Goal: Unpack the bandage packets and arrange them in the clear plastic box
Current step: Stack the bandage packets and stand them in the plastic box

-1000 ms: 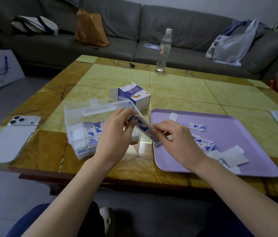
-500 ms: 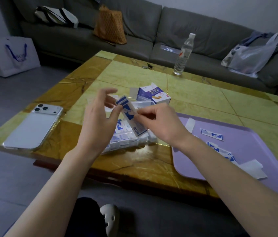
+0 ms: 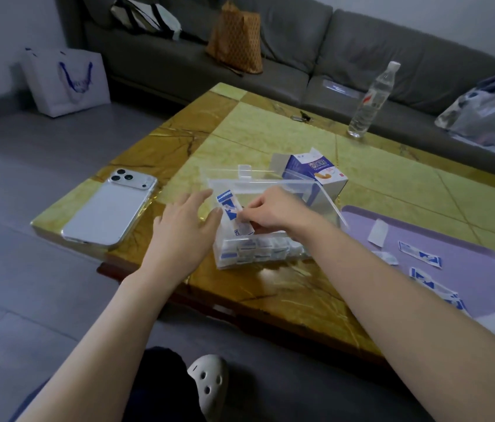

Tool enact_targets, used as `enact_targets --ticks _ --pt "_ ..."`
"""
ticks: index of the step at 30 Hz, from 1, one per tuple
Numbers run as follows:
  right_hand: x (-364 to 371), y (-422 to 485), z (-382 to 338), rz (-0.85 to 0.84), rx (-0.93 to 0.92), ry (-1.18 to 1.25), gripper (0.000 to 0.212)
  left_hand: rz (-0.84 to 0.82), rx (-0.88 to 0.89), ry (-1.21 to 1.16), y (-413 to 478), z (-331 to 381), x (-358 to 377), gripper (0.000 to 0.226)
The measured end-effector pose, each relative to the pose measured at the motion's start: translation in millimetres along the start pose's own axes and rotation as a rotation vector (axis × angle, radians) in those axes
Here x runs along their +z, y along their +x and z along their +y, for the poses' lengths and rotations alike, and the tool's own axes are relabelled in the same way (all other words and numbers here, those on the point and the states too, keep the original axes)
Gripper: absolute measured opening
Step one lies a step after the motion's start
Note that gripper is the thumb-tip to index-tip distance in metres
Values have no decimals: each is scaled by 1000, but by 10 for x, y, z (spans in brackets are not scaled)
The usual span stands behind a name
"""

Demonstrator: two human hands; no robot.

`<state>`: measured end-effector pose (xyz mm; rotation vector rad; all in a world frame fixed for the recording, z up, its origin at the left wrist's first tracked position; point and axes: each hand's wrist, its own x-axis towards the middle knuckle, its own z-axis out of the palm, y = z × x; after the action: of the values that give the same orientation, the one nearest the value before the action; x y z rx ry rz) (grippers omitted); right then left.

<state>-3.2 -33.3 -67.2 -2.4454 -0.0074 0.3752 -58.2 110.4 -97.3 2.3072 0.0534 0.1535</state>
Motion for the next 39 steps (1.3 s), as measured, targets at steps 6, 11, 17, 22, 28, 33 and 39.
enact_targets --ticks 6,11,17,22,28,33,39 --pt "168 91 -165 -37 -5 -148 29 14 12 -12 26 -12 24 45" --pt "201 104 -166 53 -67 -219 19 7 21 -22 28 -43 31 45" --pt "208 93 -185 34 -64 -255 14 -21 16 -34 23 -32 33 45" --pt "180 0 -187 14 -103 -181 19 -20 8 -23 25 -14 24 46" --pt "22 -299 39 286 -368 -216 26 141 86 78 -21 140 64 41" --pt "-204 -582 541 684 -611 -228 18 297 377 83 -72 402 237 32" --pt "-538 -669 1512 754 -388 -217 14 -8 674 84 -226 830 751 24"
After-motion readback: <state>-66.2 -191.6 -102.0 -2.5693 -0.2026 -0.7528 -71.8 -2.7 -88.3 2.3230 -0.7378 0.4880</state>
